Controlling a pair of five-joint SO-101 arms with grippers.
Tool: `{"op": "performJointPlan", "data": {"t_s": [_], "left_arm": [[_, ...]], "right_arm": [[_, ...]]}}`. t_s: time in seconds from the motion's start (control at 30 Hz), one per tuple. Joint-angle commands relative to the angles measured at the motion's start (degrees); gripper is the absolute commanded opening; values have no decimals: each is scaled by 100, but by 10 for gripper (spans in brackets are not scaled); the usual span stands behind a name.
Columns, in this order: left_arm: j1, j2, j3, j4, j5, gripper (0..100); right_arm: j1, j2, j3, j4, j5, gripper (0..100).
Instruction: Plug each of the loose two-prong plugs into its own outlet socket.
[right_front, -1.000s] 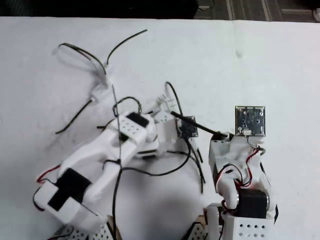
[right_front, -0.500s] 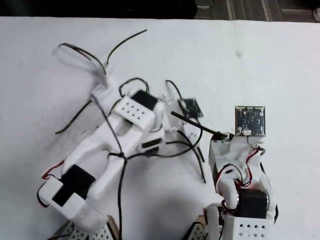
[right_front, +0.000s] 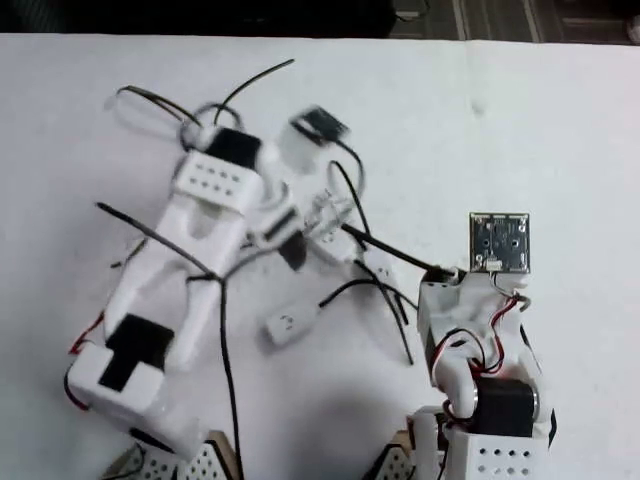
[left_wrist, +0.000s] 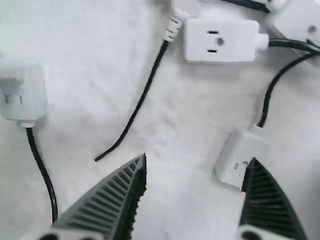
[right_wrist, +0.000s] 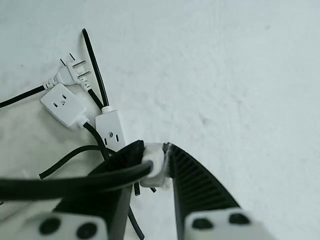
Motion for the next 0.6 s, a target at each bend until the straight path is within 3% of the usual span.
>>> {"op": "performJointPlan", "data": {"t_s": [0.0, 0.17, 0.33, 0.57], "left_arm": [[-136, 303, -545, 202, -88, 309], [295, 734, -554, 615, -633, 264], [919, 769, -281, 668, -624, 222], [1516, 796, 1020, -1046, -264, 223]], "right_arm": [[4, -31, -35, 22, 9, 17], [4, -31, -35, 22, 9, 17], [4, -31, -35, 13, 9, 17], [13, -31, -35, 13, 9, 17]]}}
